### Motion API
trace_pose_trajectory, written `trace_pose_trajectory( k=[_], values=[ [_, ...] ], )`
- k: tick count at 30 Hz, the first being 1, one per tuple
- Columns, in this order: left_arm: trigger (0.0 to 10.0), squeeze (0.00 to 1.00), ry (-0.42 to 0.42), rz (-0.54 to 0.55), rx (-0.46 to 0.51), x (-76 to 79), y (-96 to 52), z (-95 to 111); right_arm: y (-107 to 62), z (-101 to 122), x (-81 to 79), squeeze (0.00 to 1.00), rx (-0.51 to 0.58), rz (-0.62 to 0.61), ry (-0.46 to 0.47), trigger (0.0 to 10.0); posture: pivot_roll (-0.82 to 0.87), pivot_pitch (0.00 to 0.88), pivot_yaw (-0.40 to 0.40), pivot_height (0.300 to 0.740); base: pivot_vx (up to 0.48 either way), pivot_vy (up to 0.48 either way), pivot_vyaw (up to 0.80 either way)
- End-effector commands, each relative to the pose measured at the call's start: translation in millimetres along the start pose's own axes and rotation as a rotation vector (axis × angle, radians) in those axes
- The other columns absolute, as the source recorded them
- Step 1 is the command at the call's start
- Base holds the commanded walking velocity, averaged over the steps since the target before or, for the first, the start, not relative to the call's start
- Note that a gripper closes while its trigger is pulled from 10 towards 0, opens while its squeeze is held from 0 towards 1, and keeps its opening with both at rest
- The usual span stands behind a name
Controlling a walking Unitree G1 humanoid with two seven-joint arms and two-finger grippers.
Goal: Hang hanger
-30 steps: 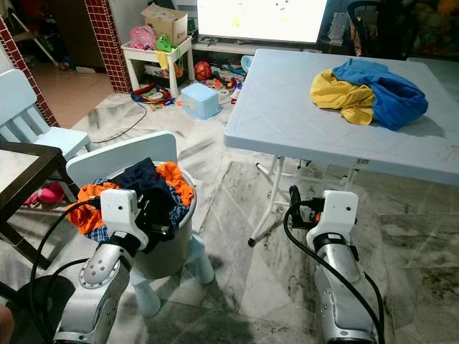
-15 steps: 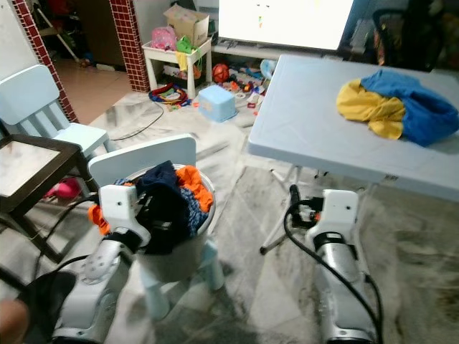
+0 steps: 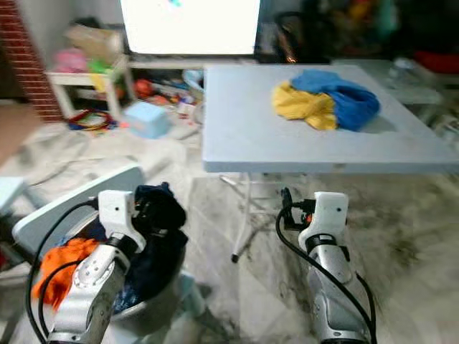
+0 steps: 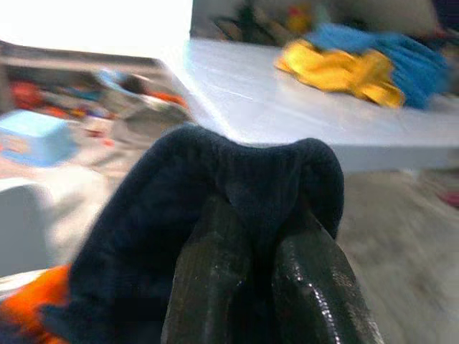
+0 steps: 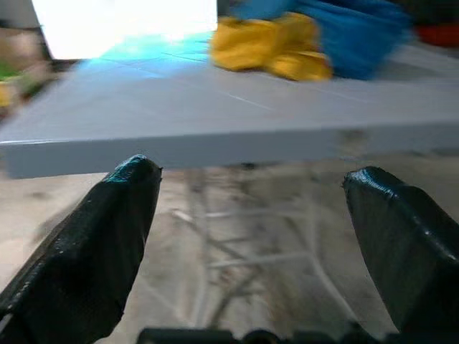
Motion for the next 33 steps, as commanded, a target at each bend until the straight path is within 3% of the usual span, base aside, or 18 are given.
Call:
trace_pose_trajectory(
  k=[1,18,33],
  values=[
    [10.0,0.0,-0.015,-0.051,0.028,14.6,6.2,8.3,0.0,8.7,7.7,0.0,0.026,-0.019,-0.015,10.0,-0.01,0.0,-0.007,0.74,0.0,0.0,-0.71],
    [10.0,0.0,-0.036,-0.051,0.022,15.6,6.9,8.2,4.3,8.2,4.4,0.0,0.017,-0.001,-0.022,10.0,0.0,0.0,-0.021,0.74,0.0,0.0,-0.07],
    [10.0,0.0,-0.048,-0.055,0.02,14.1,9.2,8.1,4.8,8.7,4.4,0.0,0.019,-0.002,-0.028,10.0,-0.01,0.0,-0.017,0.74,0.0,-0.339,0.0]
  ],
)
Point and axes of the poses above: a point about 5 cm out from each wrist's last joint towards the gripper, its own y axis pointing out of the wrist towards the gripper, its own z axis along the axis of the wrist's last joint, x = y × z, the point moved 1 cm from there along y, pointing out of the wrist towards the gripper, and after that the axes turned 11 degrees about y, right-handed, at the moved point
